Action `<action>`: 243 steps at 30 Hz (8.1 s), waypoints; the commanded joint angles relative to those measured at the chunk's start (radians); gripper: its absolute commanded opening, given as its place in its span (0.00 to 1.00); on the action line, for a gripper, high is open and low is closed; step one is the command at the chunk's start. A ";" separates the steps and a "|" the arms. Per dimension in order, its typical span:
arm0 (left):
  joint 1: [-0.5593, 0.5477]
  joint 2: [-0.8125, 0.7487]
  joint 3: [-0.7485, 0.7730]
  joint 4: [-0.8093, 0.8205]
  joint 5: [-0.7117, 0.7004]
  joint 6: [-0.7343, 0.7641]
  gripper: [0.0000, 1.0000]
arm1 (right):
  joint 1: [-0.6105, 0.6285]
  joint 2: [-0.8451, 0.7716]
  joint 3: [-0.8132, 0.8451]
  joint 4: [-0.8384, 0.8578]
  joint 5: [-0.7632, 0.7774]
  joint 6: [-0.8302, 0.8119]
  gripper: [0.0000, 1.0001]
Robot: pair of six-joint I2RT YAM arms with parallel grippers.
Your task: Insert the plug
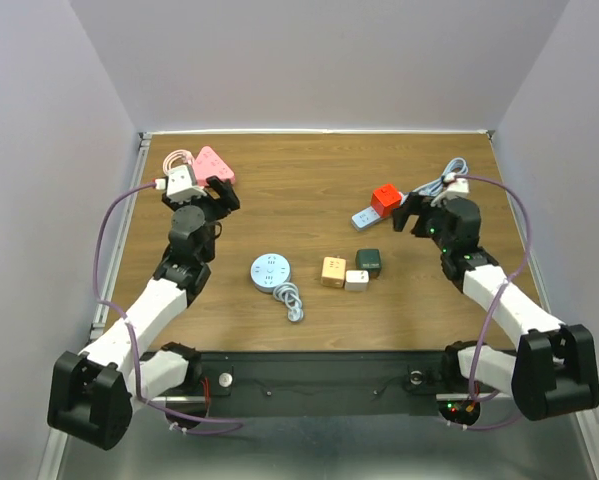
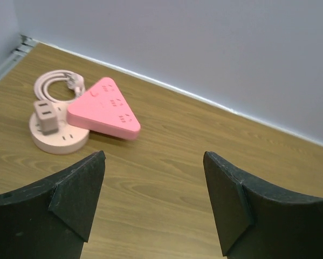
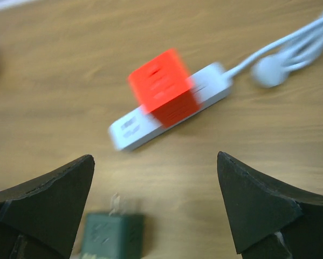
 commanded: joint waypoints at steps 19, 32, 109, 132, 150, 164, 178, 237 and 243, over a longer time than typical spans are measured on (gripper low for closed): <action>-0.139 0.083 0.039 -0.042 0.162 -0.040 0.84 | 0.379 0.114 0.166 -0.349 0.011 0.060 0.97; -0.155 0.109 0.059 -0.062 0.174 -0.028 0.84 | 0.401 0.232 0.197 -0.415 0.147 0.103 0.97; -0.181 0.424 0.235 -0.134 0.450 -0.054 0.84 | 0.450 0.761 0.487 0.113 -0.393 -0.424 0.81; -0.168 0.641 0.323 -0.114 0.529 -0.106 0.75 | 0.447 0.763 0.346 0.361 -0.394 -0.627 0.90; -0.130 0.731 0.320 -0.156 0.616 -0.100 0.40 | 0.419 0.889 0.400 0.506 -0.543 -0.665 0.90; -0.077 0.780 0.308 -0.154 0.671 -0.088 0.01 | 0.416 0.863 0.381 0.570 -0.592 -0.625 0.52; -0.058 0.774 0.282 -0.111 0.704 -0.093 0.00 | 0.408 0.842 0.312 0.564 -0.583 -0.527 0.65; -0.092 0.833 0.237 0.004 0.734 -0.185 0.00 | 0.396 0.846 0.380 0.351 -0.494 -0.453 0.87; -0.092 0.834 0.240 0.004 0.740 -0.183 0.00 | 0.398 0.856 0.386 0.349 -0.486 -0.441 0.87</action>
